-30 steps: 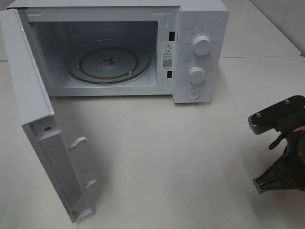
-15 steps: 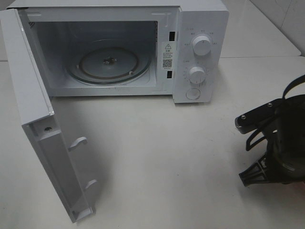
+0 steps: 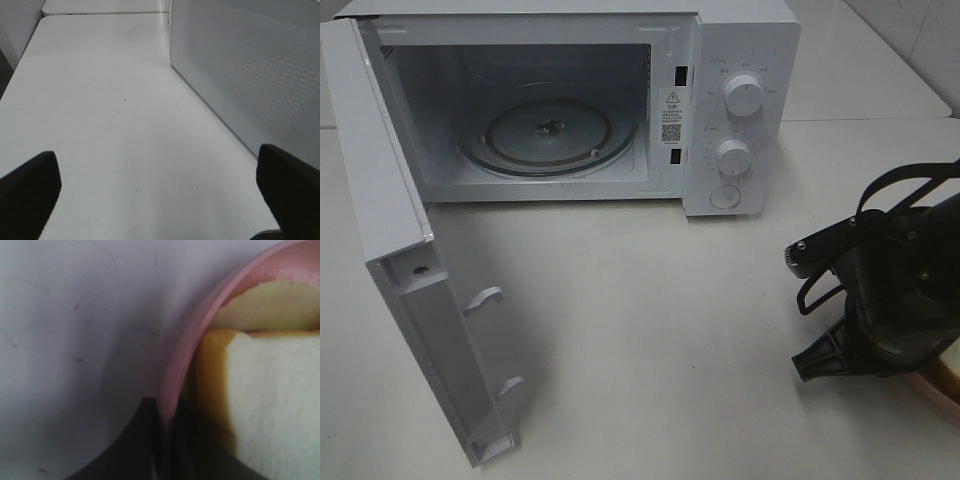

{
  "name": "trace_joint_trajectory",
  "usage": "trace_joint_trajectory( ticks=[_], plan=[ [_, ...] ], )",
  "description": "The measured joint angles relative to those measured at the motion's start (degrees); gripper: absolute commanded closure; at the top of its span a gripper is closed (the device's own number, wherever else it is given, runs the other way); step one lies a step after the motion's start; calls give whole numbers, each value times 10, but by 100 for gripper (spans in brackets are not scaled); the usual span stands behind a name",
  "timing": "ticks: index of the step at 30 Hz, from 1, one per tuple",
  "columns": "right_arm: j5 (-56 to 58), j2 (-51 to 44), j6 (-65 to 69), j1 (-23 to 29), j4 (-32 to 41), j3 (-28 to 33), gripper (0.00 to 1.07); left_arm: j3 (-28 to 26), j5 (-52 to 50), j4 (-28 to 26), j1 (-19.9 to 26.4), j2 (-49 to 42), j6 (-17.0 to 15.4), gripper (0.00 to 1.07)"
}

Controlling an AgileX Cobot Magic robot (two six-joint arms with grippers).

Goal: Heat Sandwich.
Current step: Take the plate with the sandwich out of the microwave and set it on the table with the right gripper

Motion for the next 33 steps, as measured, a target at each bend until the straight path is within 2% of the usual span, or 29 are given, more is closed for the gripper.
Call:
trace_joint_trajectory(
  ticks=[3, 9, 20, 33],
  plan=[
    [-1, 1, 43, 0, -38, 0, 103, 0, 0, 0, 0, 0, 0, 7],
    [-1, 1, 73, 0, -61, -1, 104, 0, 0, 0, 0, 0, 0, 7],
    [-2, 1, 77, 0, -66, -1, 107, 0, 0, 0, 0, 0, 0, 7],
    [-30, 30, 61, -13, -61, -2, 105, 0, 0, 0, 0, 0, 0, 7]
  ],
)
